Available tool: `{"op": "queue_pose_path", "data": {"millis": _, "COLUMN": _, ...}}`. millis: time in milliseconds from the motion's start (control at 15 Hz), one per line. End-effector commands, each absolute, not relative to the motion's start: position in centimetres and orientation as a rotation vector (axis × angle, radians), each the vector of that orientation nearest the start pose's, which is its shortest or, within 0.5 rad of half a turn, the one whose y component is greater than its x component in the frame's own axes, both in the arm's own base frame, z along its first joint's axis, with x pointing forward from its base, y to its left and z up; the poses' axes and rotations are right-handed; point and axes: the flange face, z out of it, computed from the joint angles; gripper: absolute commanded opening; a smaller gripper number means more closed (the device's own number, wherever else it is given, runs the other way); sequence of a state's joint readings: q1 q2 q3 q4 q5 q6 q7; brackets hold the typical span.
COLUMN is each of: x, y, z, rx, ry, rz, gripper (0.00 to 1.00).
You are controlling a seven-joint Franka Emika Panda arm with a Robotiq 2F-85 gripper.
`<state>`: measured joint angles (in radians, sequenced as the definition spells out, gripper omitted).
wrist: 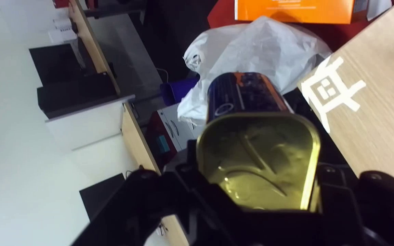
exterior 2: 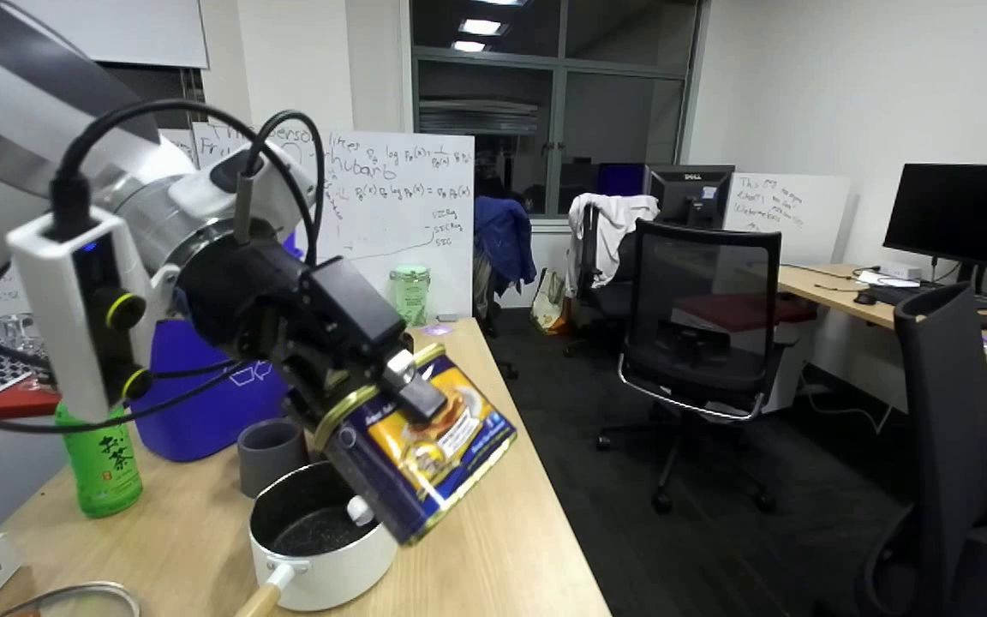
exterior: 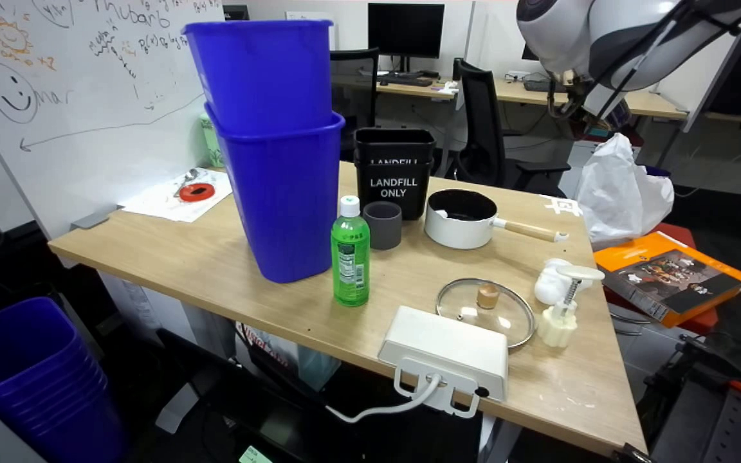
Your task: Move the can to the right
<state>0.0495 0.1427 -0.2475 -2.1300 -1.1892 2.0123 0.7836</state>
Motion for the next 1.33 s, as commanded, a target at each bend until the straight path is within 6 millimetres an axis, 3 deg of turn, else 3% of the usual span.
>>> {"op": "queue_pose_path", "data": {"millis": 0, "x": 51.1, "y": -16.0, "z": 33.8, "rx": 2.038, "ry": -0.304, "rz": 0.066, "gripper": 0.36}}
{"op": "queue_pose_path", "data": {"millis": 67, "x": 50.5, "y": -15.7, "z": 32.8, "rx": 2.043, "ry": -0.275, "rz": 0.055, "gripper": 0.36}}
{"op": "queue_pose_path", "data": {"millis": 133, "x": 51.3, "y": -15.8, "z": 32.8, "rx": 2.065, "ry": -0.304, "rz": 0.045, "gripper": 0.36}}
{"op": "queue_pose_path", "data": {"millis": 200, "x": 50.9, "y": -15.6, "z": 32.2, "rx": 2.068, "ry": -0.300, "rz": 0.038, "gripper": 0.61}}
{"op": "queue_pose_path", "data": {"millis": 733, "x": 51.1, "y": -15.6, "z": 32.4, "rx": 2.069, "ry": -0.304, "rz": 0.044, "gripper": 0.61}}
{"op": "queue_pose_path", "data": {"millis": 800, "x": 51.1, "y": -15.6, "z": 32.4, "rx": 2.069, "ry": -0.304, "rz": 0.044, "gripper": 0.36}}
{"op": "queue_pose_path", "data": {"millis": 1067, "x": 51.3, "y": -17.9, "z": 31.0, "rx": 2.106, "ry": -0.449, "rz": 0.000, "gripper": 0.36}}
{"op": "queue_pose_path", "data": {"millis": 1267, "x": 51.2, "y": -20.2, "z": 29.4, "rx": 2.122, "ry": -0.652, "rz": -0.052, "gripper": 0.36}}
